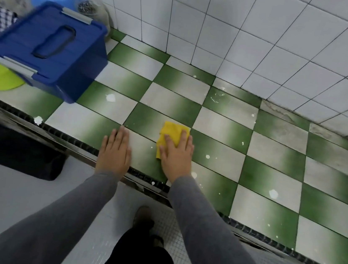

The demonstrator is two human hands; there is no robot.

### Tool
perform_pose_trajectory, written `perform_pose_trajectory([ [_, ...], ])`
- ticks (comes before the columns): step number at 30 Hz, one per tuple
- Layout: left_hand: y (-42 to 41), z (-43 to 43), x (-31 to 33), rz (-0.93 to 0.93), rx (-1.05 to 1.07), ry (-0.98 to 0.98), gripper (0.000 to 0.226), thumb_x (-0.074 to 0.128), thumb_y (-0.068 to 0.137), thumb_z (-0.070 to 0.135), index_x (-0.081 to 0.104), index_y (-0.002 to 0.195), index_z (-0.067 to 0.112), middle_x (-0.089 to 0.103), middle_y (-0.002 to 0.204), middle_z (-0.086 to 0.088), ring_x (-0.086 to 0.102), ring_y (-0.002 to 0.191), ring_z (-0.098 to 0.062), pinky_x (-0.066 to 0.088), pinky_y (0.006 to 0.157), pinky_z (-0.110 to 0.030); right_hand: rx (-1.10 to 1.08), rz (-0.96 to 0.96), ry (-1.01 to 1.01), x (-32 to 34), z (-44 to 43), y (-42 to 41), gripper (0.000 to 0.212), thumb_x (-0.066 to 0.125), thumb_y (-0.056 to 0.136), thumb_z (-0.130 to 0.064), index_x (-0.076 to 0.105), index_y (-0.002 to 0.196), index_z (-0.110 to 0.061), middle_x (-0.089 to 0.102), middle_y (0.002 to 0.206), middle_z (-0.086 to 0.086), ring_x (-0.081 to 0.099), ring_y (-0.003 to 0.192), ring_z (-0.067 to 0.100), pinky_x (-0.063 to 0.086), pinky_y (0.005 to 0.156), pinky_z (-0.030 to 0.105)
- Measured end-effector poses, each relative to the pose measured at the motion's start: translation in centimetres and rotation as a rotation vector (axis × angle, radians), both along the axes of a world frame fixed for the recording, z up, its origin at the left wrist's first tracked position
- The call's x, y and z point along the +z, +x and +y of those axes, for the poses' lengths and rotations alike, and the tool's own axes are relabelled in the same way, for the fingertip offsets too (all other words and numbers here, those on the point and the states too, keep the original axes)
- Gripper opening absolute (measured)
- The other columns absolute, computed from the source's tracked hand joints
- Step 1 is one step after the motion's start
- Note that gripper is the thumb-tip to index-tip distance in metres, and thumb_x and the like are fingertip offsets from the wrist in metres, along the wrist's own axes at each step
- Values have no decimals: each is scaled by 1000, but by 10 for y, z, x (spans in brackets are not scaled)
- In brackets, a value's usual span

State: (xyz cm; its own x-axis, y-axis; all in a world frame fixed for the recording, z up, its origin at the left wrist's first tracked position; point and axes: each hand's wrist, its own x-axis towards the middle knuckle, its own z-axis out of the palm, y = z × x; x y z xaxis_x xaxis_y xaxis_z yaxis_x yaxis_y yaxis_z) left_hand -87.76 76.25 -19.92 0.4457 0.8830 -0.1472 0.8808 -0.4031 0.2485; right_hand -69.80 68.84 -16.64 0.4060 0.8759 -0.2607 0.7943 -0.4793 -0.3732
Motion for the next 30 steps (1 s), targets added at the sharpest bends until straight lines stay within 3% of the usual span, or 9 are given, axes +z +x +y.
perform_pose_trajectory([
  [3, -2, -5, -5, 8, -20, 0, 72, -2, 95, 41, 13, 157, 8, 11, 165, -8, 11, 153, -28, 6, 123, -45, 58, -83, 36, -9, -12, -31, 47, 36, 95, -45, 69, 122, -25, 44, 150, 25, 45, 134, 51, 40, 106, 60],
  [5, 0, -6, -5, 2, -16, 6, 73, -3, 94, 42, 14, 157, 8, 11, 165, -9, 11, 153, -29, 6, 122, -45, 114, -102, 47, -14, -28, -30, 37, 43, 90, -38, 72, 111, -27, 54, 143, 22, 54, 126, 47, 47, 100, 57],
  [7, 1, -5, -6, -2, -17, 15, 75, -5, 93, 42, 12, 157, 9, 9, 165, -9, 8, 153, -28, 5, 123, -44, 143, -133, 106, -21, -44, -9, 29, 62, 84, -25, 72, 112, -26, 53, 144, 22, 54, 128, 47, 45, 101, 59],
  [9, 1, -4, -7, 14, -23, 18, 75, -7, 92, 43, 7, 157, 10, 5, 166, -8, 4, 153, -26, 2, 123, -43, 63, -202, 154, -31, -59, 24, 45, 73, 79, -16, 67, 123, -25, 45, 150, 24, 48, 132, 50, 40, 106, 61],
  [12, 1, -6, -5, 21, -46, 32, 73, -6, 92, 41, 5, 157, 10, 3, 166, -7, 2, 153, -25, -1, 123, -40, -157, -173, 59, -29, -68, 58, 55, 51, 100, -19, 40, 152, -29, 11, 165, 21, 15, 149, 47, 18, 121, 55],
  [15, 2, -8, -6, 21, -53, 24, 70, -2, 94, 39, 6, 158, 10, 2, 166, -6, 1, 154, -23, -3, 122, -38, -247, -130, 20, -25, -52, 41, 59, 41, 104, -22, 21, 158, -32, -9, 166, 20, -4, 151, 46, 3, 122, 53],
  [22, 21, -13, -8, 0, -96, 14, 78, -4, 91, 45, 16, 158, 11, 8, 166, -8, 6, 154, -25, 1, 123, -40, 55, -127, 103, -27, -58, -20, 55, 37, 88, -32, 58, 139, -31, 40, 154, 23, 46, 135, 47, 41, 107, 55],
  [25, 27, -19, -7, 29, -88, 7, 68, 2, 97, 39, 9, 159, 11, 1, 166, -7, 1, 154, -24, -3, 123, -39, 20, -152, 107, -31, -101, 21, 57, 38, 90, -31, 51, 145, -33, 37, 156, 21, 42, 138, 46, 39, 109, 56],
  [30, 29, -23, -4, 59, -77, 15, 56, 20, 107, 27, 4, 158, 11, -3, 166, -8, -2, 154, -24, -3, 123, -39, -474, -148, 113, -31, -155, 124, 50, 38, 104, -27, 39, 153, -28, 11, 164, 25, 15, 148, 49, 18, 119, 56],
])
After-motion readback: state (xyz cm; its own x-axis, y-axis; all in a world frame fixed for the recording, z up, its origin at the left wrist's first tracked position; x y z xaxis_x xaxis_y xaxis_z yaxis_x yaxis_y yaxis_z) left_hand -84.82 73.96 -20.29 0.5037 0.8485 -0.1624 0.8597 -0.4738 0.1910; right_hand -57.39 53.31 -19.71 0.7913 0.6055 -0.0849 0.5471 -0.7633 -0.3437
